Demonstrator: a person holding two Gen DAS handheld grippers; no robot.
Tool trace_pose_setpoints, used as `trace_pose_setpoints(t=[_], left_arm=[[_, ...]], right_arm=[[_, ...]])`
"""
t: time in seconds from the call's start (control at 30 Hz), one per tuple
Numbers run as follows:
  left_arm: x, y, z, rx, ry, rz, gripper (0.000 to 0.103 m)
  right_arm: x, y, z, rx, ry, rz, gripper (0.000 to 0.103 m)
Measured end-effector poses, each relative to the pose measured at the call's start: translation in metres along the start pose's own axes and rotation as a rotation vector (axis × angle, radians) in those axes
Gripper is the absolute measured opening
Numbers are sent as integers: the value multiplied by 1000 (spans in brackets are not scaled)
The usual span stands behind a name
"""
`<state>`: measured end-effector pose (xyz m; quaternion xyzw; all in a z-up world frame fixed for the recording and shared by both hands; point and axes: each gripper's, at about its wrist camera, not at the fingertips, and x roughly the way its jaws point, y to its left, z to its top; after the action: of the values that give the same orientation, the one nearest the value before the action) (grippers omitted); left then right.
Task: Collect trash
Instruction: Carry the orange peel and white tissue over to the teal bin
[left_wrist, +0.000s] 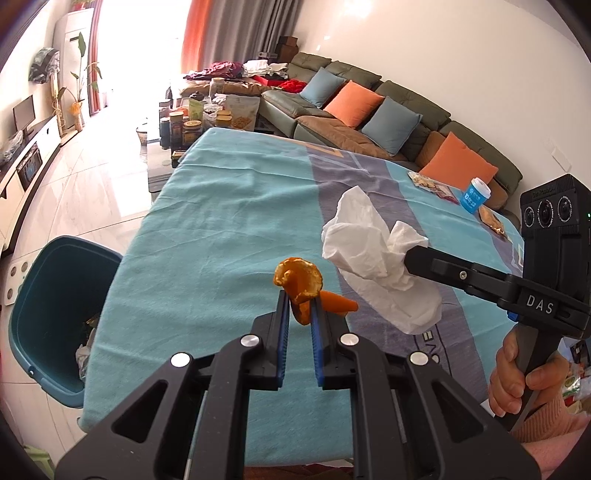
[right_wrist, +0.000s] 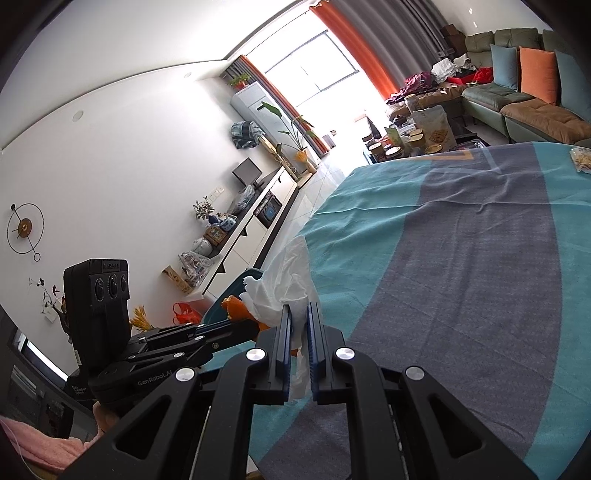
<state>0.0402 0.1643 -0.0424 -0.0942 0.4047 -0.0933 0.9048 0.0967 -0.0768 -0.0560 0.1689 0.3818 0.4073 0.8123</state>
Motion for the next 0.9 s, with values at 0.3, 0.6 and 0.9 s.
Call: trace_pose_setpoints(t=[0.3,0.6,0.9], left_arm=[[-9,21,-3,-41,-18,28,12],[-17,38,-8,-74,-30,57,12],[-26,58,-12,-114,-45,89,12]], right_arm=[[19,8,6,-18,29,32,7],[37,22,6,-46,55,57,7],[51,37,10,-73,75,80,7]])
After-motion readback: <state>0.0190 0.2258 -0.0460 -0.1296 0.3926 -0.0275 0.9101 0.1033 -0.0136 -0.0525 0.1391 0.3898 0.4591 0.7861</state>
